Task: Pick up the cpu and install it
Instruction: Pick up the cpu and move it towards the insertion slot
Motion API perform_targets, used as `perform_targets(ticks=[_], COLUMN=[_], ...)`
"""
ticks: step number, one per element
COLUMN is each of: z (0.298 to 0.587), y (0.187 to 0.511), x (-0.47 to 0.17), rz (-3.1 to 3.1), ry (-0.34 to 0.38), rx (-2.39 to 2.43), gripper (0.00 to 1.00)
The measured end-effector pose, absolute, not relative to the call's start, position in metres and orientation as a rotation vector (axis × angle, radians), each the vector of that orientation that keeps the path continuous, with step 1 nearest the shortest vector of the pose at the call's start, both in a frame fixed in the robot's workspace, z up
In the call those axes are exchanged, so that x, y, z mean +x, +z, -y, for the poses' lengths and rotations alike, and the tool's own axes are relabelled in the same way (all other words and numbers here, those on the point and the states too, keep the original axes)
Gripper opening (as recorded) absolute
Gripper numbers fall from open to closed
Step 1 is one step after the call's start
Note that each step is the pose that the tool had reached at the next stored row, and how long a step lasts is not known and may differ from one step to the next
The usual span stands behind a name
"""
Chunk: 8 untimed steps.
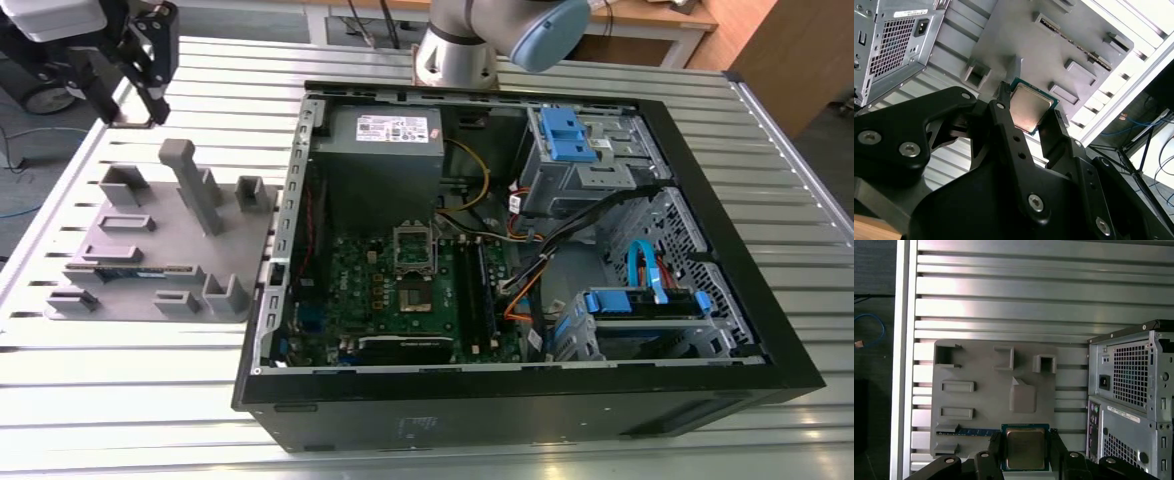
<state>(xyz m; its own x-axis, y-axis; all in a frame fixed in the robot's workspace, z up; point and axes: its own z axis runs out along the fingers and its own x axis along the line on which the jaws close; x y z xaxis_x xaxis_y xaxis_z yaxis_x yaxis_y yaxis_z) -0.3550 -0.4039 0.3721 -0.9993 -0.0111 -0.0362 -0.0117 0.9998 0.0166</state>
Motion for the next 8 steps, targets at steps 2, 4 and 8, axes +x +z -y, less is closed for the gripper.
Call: perform_targets(ticks=[2, 4, 8], z=[0.4039, 0.4039, 0.4039], y=[0.3721, 0.3721, 0.3721], x=[-0.3524, -0.3499, -0.3442], rz=[-3.105, -3.105, -3.105], ry=[0.026, 0.026, 0.026], rx=[-0.018, -0.018, -0.018], gripper=[0.47, 0.47, 0.47])
